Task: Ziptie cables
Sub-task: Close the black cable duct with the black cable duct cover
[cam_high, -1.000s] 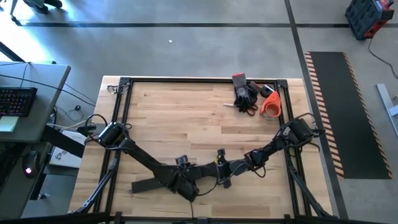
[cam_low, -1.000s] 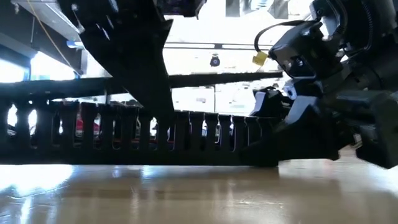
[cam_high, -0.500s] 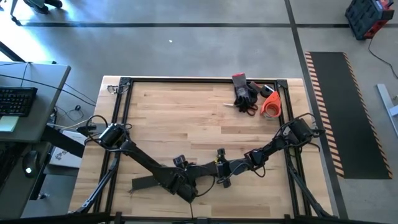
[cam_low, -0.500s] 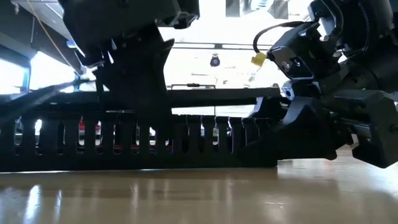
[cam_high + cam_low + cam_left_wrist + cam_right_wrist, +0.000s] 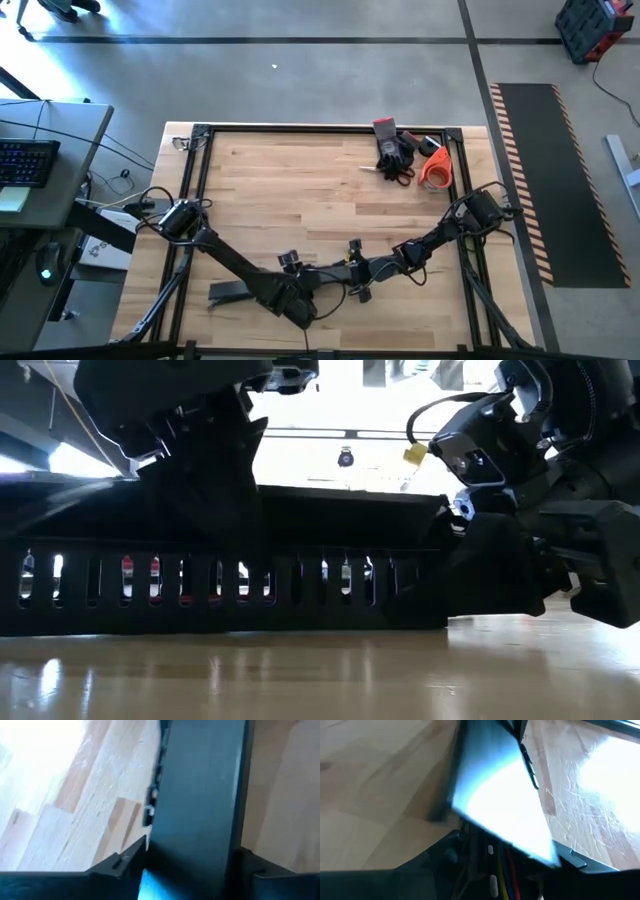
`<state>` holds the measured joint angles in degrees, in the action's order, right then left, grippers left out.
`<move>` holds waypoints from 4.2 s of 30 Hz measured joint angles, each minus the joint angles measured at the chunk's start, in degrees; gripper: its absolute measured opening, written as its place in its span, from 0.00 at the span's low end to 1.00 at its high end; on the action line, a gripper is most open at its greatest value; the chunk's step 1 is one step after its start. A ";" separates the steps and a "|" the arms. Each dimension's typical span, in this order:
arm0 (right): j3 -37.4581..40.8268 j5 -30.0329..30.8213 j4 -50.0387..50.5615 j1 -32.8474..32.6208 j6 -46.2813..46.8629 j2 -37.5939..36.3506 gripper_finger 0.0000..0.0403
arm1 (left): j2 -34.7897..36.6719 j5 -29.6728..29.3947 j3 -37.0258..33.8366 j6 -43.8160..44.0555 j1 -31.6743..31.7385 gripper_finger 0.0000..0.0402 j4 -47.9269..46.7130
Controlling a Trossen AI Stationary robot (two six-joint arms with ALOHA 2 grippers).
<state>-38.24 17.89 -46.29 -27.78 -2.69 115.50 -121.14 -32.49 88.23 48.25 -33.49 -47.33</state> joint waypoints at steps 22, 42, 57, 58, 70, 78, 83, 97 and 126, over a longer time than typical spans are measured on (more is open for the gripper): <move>0.04 3.39 0.16 -0.07 0.15 0.02 0.49 | 0.00 -4.85 5.51 0.20 -0.99 0.27 -13.01; 0.07 8.15 2.55 0.31 1.25 -0.67 0.82 | 0.00 -9.07 11.84 -1.89 -1.82 0.01 -20.60; 0.17 18.83 27.19 0.44 3.20 -12.38 0.81 | 0.09 -10.88 21.54 -1.48 -5.15 0.01 -24.74; 0.17 20.09 28.96 0.04 3.70 -13.29 0.81 | 0.07 -10.52 21.54 -0.71 -5.63 0.01 -24.36; 0.15 36.68 45.51 -5.49 5.57 -29.49 0.81 | -6.88 -9.65 21.55 -3.98 -7.97 0.01 -3.68; 0.15 37.16 48.89 -6.50 6.98 -36.60 0.81 | -11.17 -7.42 21.46 -3.90 -4.10 0.01 -7.52; 0.15 37.20 49.09 -6.50 9.32 -36.73 0.81 | -8.68 -14.93 24.12 -4.47 -3.85 0.01 -15.67; 5.09 15.83 34.61 -5.11 10.19 -36.65 0.81 | -2.65 -24.34 25.16 12.87 1.64 0.01 -41.79; -24.91 -8.17 48.09 10.86 -17.31 -12.64 0.79 | 12.55 -16.06 -5.25 16.27 8.69 0.39 -25.75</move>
<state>-63.15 9.72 1.80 -16.92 -20.00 102.86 -108.60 -48.56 82.98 64.52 -24.79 -73.08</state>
